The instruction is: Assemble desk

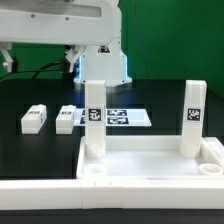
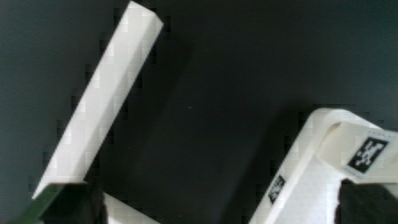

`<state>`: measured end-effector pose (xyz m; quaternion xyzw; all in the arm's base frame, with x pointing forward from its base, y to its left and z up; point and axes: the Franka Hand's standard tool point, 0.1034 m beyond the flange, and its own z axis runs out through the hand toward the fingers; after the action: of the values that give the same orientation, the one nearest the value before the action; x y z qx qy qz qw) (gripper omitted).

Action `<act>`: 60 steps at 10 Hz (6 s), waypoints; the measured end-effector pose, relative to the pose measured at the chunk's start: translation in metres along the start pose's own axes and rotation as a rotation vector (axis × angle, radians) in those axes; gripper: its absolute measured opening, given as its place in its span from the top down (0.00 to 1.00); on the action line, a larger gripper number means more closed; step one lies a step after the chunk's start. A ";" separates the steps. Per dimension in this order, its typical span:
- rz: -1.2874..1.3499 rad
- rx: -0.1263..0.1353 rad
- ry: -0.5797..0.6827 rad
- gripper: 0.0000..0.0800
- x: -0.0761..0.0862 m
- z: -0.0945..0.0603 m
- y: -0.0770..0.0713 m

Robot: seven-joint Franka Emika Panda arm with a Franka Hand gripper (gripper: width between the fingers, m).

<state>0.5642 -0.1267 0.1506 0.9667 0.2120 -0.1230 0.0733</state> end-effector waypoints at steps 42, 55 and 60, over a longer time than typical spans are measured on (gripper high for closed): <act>0.813 0.703 -0.554 0.19 -0.083 0.144 -0.075; 0.808 0.713 -0.613 0.48 -0.097 0.164 -0.105; 0.808 0.713 -0.613 0.64 -0.098 0.164 -0.105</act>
Offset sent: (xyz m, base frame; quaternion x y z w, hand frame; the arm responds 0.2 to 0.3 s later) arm -0.0172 -0.0333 0.0099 0.1054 0.0349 0.2617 0.9587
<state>0.3995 -0.1021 0.0103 0.8562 -0.2557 -0.4210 -0.1558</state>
